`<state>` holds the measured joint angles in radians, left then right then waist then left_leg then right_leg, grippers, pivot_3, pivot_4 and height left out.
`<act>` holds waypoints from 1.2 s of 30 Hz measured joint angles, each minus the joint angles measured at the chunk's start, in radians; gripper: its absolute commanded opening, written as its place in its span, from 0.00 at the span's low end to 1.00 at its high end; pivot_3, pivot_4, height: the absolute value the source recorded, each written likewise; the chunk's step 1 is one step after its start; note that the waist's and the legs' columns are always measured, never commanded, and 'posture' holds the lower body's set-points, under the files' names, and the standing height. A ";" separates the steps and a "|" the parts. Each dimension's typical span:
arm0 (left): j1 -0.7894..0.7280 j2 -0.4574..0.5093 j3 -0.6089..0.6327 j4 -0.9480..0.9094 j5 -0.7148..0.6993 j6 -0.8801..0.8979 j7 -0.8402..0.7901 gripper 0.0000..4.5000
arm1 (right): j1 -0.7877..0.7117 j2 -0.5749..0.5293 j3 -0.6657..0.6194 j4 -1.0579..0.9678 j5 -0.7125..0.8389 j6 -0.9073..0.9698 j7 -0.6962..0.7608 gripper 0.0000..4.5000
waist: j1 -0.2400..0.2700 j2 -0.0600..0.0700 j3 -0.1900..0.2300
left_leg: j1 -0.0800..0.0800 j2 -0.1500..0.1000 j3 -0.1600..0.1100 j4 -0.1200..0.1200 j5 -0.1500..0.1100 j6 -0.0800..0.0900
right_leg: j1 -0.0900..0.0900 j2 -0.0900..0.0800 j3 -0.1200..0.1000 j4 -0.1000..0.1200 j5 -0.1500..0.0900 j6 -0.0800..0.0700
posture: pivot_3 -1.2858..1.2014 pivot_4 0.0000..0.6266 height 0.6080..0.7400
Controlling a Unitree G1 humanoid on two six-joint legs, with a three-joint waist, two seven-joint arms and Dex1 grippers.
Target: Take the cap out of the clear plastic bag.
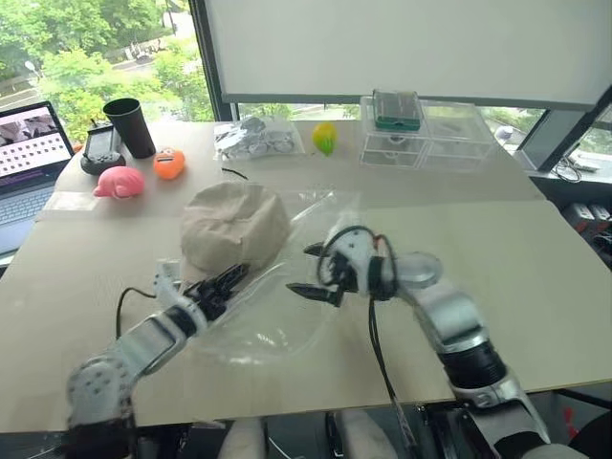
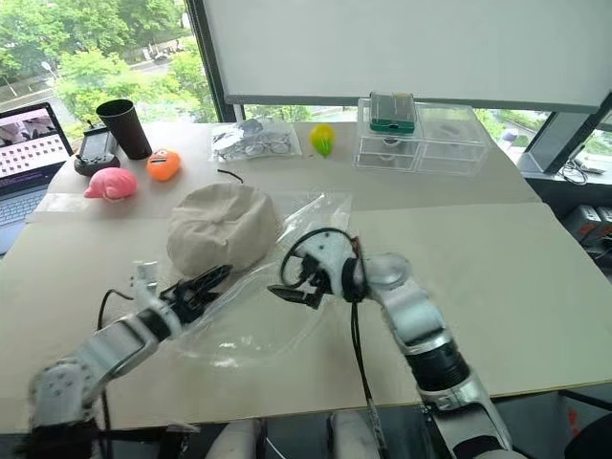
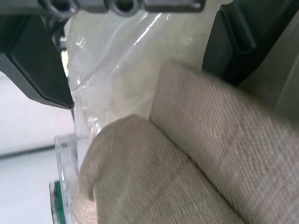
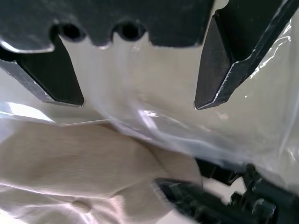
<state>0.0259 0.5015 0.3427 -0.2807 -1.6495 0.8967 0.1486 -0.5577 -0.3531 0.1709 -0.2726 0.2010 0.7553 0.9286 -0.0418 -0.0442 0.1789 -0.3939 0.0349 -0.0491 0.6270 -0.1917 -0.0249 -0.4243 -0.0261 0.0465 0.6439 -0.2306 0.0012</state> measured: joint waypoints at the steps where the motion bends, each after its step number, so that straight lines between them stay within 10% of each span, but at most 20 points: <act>1: 0.054 0.044 0.030 -0.030 0.001 0.014 -0.041 1.00 | -0.002 -0.023 -0.054 -0.023 0.056 0.052 0.015 0.99 | 0.000 0.001 0.000 | 0.000 0.000 0.000 0.000 0.000 0.000 | 0.000 0.000 0.000 -0.001 0.000 0.000 | 0.52 0.24 1.00; 8: 0.259 0.177 0.222 -0.120 0.116 -0.003 -0.229 1.00 | -0.012 -0.096 -0.300 -0.021 0.299 0.237 -0.003 0.99 | 0.006 0.003 0.002 | 0.001 0.000 0.000 0.000 -0.001 -0.001 | 0.000 -0.001 -0.001 -0.002 -0.007 -0.010 | 0.52 0.24 1.00; 25: 0.226 0.078 0.423 0.080 0.396 -0.270 -0.239 1.00 | 0.019 -0.080 -0.332 0.253 0.079 -0.058 -0.437 0.99 | 0.001 0.003 0.002 | -0.013 0.000 0.003 0.000 -0.001 -0.001 | -0.013 -0.001 0.001 -0.001 -0.002 -0.002 | 0.52 0.24 1.00; 36: 0.062 0.062 0.321 0.255 0.981 -0.600 -0.158 1.00 | 0.134 -0.018 -0.365 0.376 -0.063 -0.312 -0.705 0.99 | 0.008 0.002 0.001 | -0.012 0.000 0.006 0.001 -0.001 -0.001 | -0.013 -0.001 0.004 0.001 0.000 -0.001 | 0.52 0.24 1.00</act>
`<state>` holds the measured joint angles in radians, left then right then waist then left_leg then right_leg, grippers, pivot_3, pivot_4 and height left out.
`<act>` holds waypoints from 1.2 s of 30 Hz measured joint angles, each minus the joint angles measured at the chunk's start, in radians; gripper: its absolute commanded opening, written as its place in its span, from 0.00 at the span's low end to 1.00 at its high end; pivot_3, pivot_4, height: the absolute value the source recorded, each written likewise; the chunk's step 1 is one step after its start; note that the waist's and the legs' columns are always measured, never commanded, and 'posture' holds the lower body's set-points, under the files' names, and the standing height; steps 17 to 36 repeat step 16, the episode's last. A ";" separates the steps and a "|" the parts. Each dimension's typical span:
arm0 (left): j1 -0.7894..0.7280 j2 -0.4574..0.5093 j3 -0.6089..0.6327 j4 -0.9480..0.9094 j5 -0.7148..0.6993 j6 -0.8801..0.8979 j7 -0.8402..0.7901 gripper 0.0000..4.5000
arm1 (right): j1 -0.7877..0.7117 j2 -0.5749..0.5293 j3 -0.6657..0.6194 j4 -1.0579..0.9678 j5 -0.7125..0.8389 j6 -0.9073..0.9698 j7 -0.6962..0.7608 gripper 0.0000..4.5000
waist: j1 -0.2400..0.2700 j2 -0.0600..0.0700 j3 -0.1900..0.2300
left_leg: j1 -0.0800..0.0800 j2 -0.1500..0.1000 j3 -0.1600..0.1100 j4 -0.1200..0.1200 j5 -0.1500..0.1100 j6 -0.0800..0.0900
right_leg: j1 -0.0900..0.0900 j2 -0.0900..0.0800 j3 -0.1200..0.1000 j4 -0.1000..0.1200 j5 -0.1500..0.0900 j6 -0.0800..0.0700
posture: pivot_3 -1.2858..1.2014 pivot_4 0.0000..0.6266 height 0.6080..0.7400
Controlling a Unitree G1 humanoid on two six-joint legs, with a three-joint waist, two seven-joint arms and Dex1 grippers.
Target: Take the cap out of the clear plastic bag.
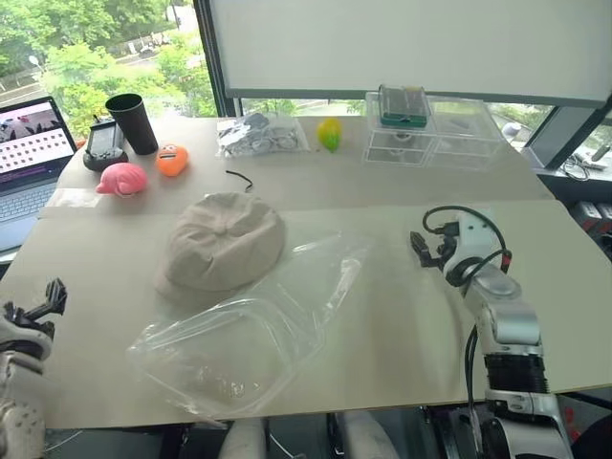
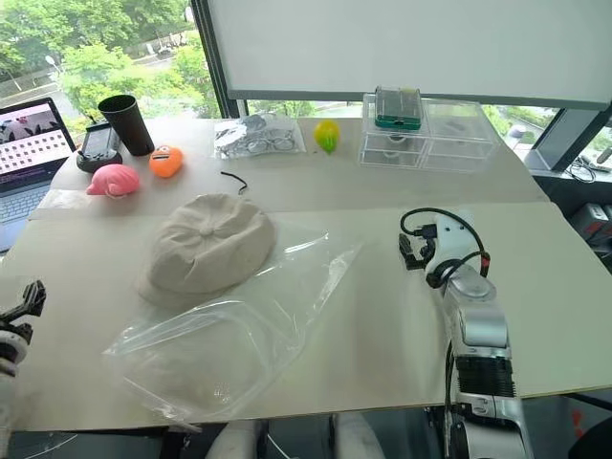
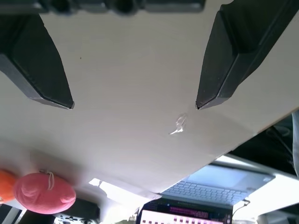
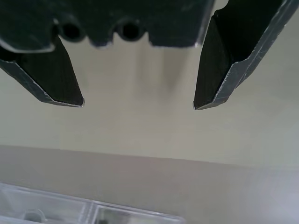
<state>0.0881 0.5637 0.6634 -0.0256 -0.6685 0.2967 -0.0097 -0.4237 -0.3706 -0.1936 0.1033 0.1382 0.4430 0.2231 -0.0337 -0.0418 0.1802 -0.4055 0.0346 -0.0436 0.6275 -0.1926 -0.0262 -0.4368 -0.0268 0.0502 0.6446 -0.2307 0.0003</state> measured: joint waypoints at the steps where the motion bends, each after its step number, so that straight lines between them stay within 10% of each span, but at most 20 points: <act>1: -0.018 -0.003 -0.008 0.006 0.031 -0.019 0.005 1.00 | 0.001 -0.001 -0.003 0.006 0.000 -0.010 -0.008 0.99 | -0.001 0.000 0.000 | 0.000 0.000 0.001 0.000 0.000 0.000 | 0.000 0.000 0.001 0.000 0.000 0.000 | 0.52 0.24 1.00; 36: -0.150 -0.050 -0.014 0.090 0.159 -0.079 0.023 1.00 | 0.021 -0.013 -0.017 0.025 -0.017 -0.051 -0.032 0.99 | -0.010 -0.001 0.000 | 0.004 0.001 0.013 0.001 0.000 0.000 | 0.000 0.001 0.013 0.002 0.003 0.007 | 0.52 0.24 1.00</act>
